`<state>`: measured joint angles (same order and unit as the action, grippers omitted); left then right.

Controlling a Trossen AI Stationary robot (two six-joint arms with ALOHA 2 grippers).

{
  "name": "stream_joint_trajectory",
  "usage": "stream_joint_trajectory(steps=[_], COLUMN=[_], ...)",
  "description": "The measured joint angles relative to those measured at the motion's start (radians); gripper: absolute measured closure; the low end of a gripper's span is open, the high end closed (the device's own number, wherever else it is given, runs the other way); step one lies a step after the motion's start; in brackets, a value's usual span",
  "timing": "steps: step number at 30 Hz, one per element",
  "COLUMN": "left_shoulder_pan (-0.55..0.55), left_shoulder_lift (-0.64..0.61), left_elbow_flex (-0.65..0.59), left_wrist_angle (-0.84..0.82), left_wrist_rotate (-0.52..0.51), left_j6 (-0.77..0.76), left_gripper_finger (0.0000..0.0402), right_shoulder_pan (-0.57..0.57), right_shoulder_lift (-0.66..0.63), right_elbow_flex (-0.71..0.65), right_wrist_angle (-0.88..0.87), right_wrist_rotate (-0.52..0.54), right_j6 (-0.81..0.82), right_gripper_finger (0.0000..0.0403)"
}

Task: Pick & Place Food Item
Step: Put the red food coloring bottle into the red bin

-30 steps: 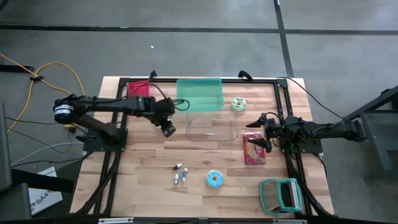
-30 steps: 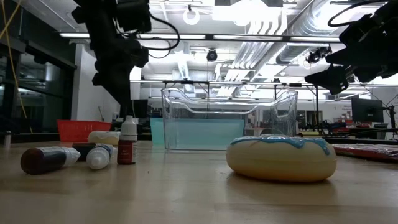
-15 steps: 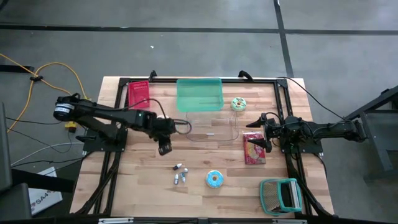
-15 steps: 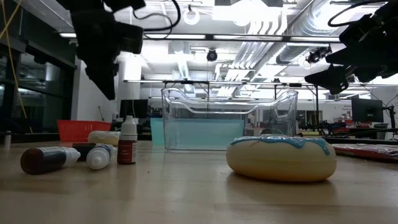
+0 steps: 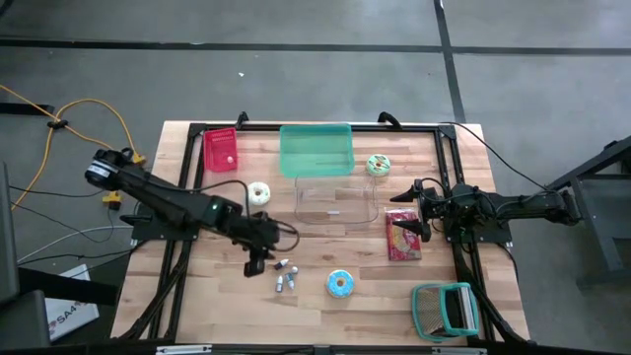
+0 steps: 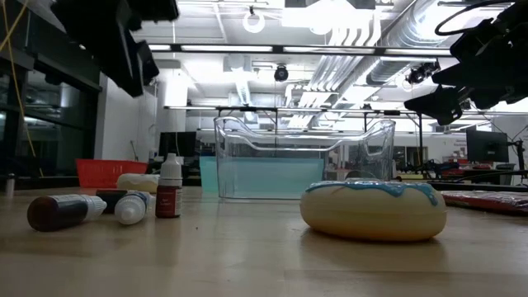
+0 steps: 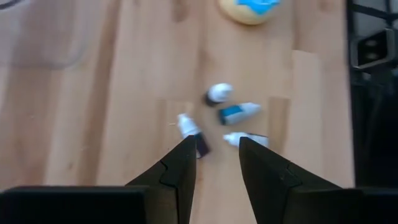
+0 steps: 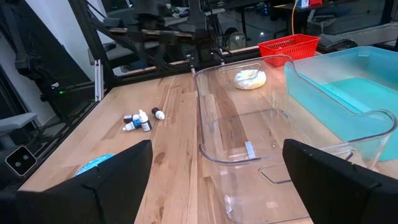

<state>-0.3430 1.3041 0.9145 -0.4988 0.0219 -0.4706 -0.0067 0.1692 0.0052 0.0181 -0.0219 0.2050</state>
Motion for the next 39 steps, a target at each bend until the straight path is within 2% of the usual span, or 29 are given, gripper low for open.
stream_joint_trajectory(steps=[7, 17, 29, 39], left_shoulder_pan=[-0.071, -0.094, -0.094, -0.084], left_shoulder_lift=[0.0, 0.013, 0.197, 0.294], left_elbow_flex=[0.0, 0.0, 0.0, 0.0], left_wrist_angle=[0.038, 0.04, 0.183, 0.255], left_wrist_rotate=[-0.002, -0.122, -0.13, -0.137], left_j6=[0.003, 0.125, 0.314, 0.326], left_gripper_finger=[0.0284, 0.0284, 0.0284, 0.0284], right_shoulder_pan=[0.0, 0.0, 0.0, 0.0], right_shoulder_lift=[0.0, 0.0, 0.0, 0.0], right_elbow_flex=[0.0, 0.0, 0.0, 0.0], right_wrist_angle=[0.0, 0.0, 0.0, 0.0], right_wrist_rotate=[0.0, 0.0, 0.0, 0.0], right_j6=[0.0, 0.0, 0.0, 0.0], right_gripper_finger=[0.0053, 0.0053, 0.0053, 0.0053])
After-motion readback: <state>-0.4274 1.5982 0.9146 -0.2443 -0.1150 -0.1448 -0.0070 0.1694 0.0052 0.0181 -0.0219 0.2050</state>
